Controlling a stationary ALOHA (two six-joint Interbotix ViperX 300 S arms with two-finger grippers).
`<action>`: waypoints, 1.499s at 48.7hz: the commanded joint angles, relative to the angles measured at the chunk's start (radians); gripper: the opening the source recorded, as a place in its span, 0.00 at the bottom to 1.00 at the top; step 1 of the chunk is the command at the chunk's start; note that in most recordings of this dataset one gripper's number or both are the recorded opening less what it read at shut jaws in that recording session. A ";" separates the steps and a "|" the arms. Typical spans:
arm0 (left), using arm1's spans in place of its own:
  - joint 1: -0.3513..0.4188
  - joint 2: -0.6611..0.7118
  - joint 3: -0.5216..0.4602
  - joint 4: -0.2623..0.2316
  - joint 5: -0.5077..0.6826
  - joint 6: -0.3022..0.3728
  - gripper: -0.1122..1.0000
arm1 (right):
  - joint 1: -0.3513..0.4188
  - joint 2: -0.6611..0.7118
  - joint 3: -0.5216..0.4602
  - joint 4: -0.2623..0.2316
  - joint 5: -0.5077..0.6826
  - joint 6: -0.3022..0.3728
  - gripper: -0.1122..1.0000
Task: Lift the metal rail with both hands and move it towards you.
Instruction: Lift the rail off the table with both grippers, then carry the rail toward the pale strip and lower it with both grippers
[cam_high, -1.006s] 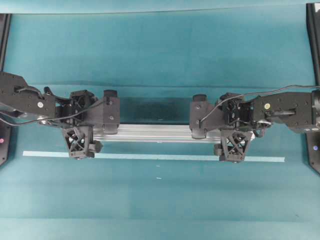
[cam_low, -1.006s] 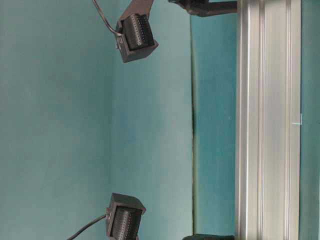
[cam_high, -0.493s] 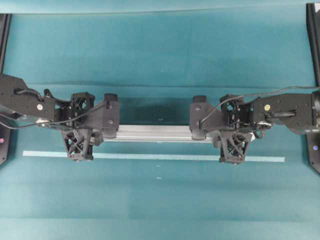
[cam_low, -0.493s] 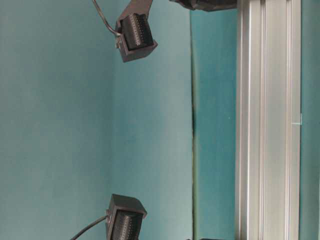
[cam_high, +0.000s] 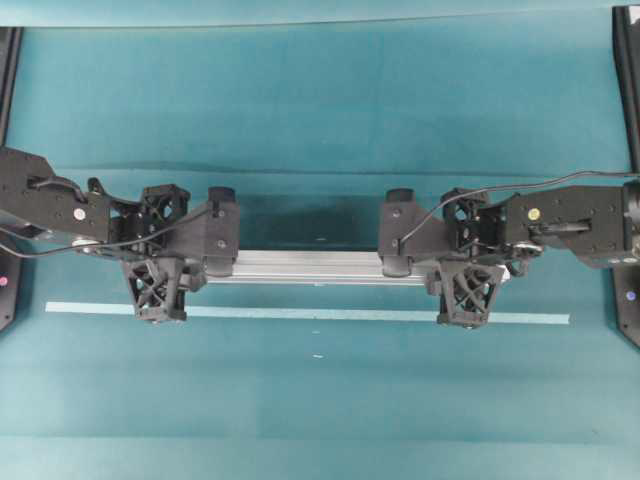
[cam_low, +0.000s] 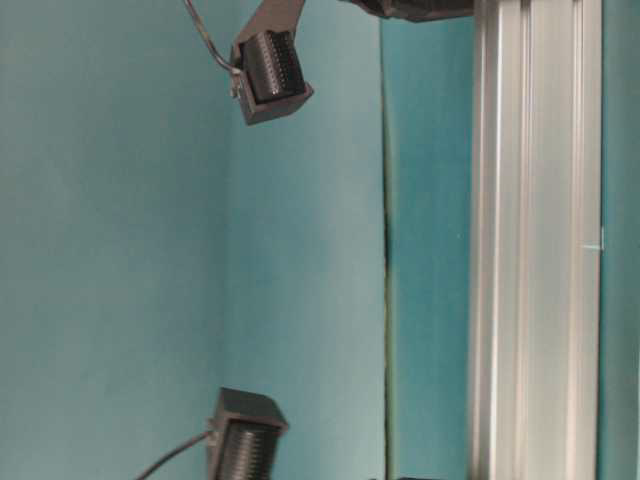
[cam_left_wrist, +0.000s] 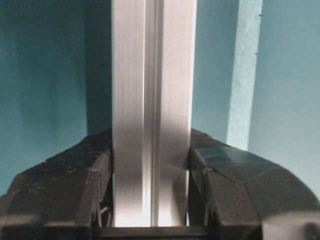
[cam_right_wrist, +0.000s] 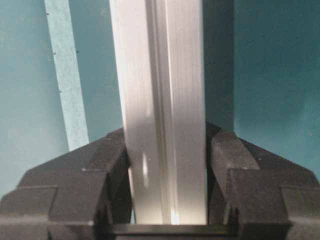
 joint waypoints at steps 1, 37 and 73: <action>-0.003 -0.057 -0.043 0.000 0.049 -0.005 0.36 | -0.008 -0.051 -0.037 0.012 0.060 0.006 0.44; -0.032 -0.321 -0.469 0.000 0.684 -0.018 0.36 | -0.011 -0.256 -0.511 0.026 0.822 0.066 0.44; -0.086 -0.296 -0.834 0.000 1.039 -0.109 0.36 | 0.066 -0.216 -0.899 0.023 1.098 0.233 0.44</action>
